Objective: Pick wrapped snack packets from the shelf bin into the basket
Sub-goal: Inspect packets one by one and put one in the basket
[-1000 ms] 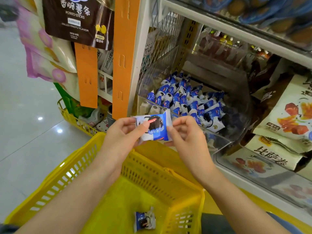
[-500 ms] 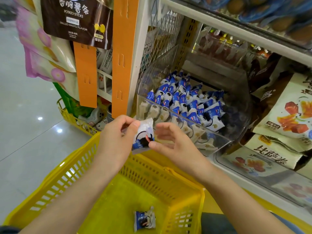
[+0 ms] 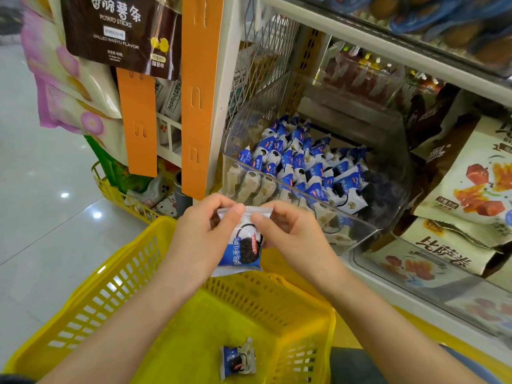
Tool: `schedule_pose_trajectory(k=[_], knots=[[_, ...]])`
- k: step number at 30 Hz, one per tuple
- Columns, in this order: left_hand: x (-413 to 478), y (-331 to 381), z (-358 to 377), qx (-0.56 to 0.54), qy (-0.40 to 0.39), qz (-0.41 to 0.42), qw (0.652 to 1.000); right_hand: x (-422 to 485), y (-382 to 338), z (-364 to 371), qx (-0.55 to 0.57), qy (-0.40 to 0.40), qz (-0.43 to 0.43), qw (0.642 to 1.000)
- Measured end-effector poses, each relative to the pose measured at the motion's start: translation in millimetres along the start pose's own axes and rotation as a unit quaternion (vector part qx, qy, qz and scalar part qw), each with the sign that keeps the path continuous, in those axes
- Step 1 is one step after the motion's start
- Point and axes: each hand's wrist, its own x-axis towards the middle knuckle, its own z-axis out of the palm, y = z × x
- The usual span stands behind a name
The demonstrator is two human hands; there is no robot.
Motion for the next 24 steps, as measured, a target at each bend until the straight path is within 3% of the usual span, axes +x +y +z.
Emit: schedule_pose_trajectory(k=[5,9,14,17,21,24], knots=[[0,2,0,-0.015,-0.014,-0.032,0.999,-3,3,1,-0.099,0.033,-0.064,0.992],[1,1,0,-0.070,-0.031,-0.066,0.995,-7,4,2,-0.246,0.075,-0.174,0.950],[3,-7,2,-0.051,0.014,-0.060,0.997,-4,2,-1,-0.236,0.122,-0.156,0.951],[8,-11,1,-0.022,0.020,-0.126,0.992,-3,0,-5,-0.181,0.157,-0.134,0.961],[10,-2,-2,-0.143,-0.106,-0.275,0.945,-4,-3,-6,-0.173,0.138,-0.158,0.962],[10,-4,-3,-0.237,-0.105,-0.291,0.921,-7,0,-2,-0.233,0.073,-0.214,0.946]])
